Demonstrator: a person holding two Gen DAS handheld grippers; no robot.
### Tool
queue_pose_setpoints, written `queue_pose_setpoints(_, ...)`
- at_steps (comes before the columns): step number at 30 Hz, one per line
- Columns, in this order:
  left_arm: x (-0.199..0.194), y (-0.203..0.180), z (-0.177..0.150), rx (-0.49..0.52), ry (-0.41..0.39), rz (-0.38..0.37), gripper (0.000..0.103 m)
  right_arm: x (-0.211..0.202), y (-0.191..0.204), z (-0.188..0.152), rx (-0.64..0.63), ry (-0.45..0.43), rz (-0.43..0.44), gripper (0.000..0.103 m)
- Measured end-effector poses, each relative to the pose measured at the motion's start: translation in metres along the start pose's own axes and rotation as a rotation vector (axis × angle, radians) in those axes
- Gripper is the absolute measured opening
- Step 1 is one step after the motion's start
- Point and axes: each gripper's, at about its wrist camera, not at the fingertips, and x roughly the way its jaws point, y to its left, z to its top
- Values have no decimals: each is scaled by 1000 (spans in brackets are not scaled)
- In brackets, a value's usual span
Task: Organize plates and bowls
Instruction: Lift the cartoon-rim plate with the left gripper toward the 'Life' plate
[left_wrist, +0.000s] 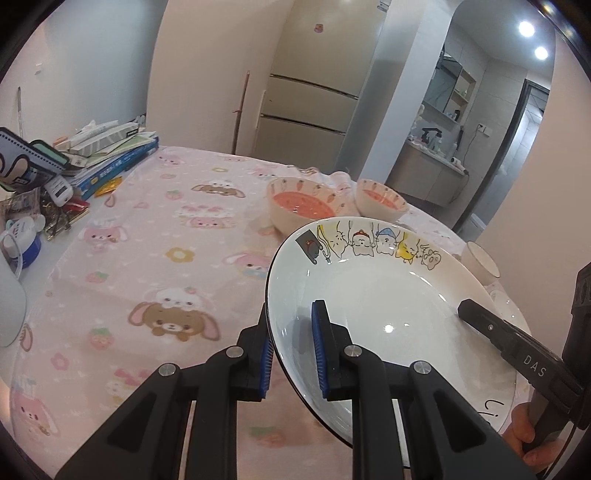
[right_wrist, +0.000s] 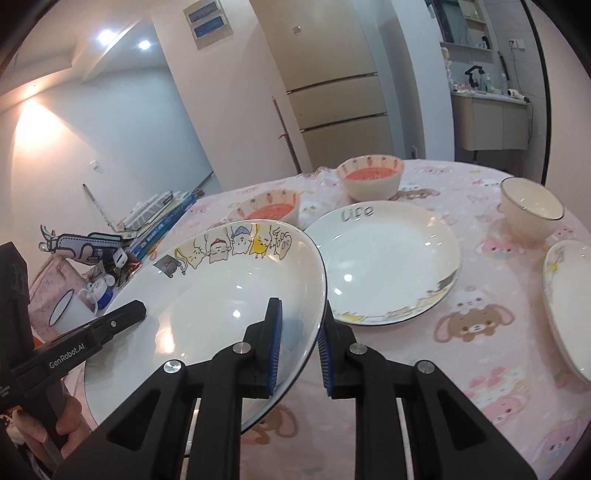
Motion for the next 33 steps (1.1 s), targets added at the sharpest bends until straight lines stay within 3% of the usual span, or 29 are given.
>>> queue_pose_setpoints(10, 10, -52, 26, 38, -9, -46, 19, -19, -42, 33, 1, -40, -5, 18)
queue_pose_setpoints(18, 45, -83, 59, 37, -15, -77, 19, -14, -74, 69, -13, -71, -30, 18)
queue_pose_setpoints(33, 125, -102, 60, 99, 76, -29, 19, 41, -125, 73, 69, 51, -78, 19)
